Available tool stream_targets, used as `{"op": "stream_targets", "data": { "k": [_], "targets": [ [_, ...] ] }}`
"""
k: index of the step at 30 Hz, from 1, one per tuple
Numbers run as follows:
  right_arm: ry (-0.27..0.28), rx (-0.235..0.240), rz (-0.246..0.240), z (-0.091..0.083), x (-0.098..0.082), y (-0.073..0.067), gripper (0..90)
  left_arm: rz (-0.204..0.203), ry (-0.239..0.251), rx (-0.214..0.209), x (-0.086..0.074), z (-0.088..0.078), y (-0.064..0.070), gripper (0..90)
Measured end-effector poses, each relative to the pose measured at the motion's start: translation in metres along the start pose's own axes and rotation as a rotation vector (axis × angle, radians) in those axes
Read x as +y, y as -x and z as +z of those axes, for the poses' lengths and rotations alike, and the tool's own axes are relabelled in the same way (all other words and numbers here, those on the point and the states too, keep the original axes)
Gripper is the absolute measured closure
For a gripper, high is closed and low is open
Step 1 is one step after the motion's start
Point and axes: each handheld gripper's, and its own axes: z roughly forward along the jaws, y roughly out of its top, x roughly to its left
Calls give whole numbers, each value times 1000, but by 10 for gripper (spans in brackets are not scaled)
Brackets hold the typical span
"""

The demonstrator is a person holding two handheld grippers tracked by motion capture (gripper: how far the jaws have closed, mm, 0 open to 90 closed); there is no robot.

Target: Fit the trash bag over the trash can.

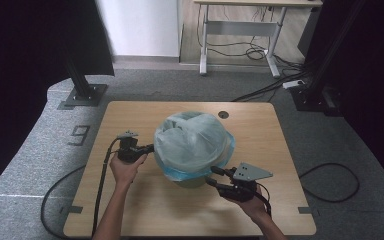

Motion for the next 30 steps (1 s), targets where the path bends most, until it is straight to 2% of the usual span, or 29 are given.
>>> {"op": "stream_targets", "data": {
  "k": [5,10,14,23,26,30],
  "targets": [
    [4,3,-6,0,3,-3,548,-1,3,0,0,-2,0,899],
    [10,-17,12,-3,2,3,548,-3,5,-3,0,-1,-1,900],
    [-25,-13,2,6,-6,3,560,-5,1,-6,-2,1,0,900],
    [-30,7,7,12,-13,4,579,-2,-19,-15,-7,9,-1,899],
    [-19,17,-5,11,-12,2,579,-2,-18,-18,-8,11,0,899],
    [0,42,-33,11,0,-4,578,2,-17,-16,-7,10,1,900]
  ]
}}
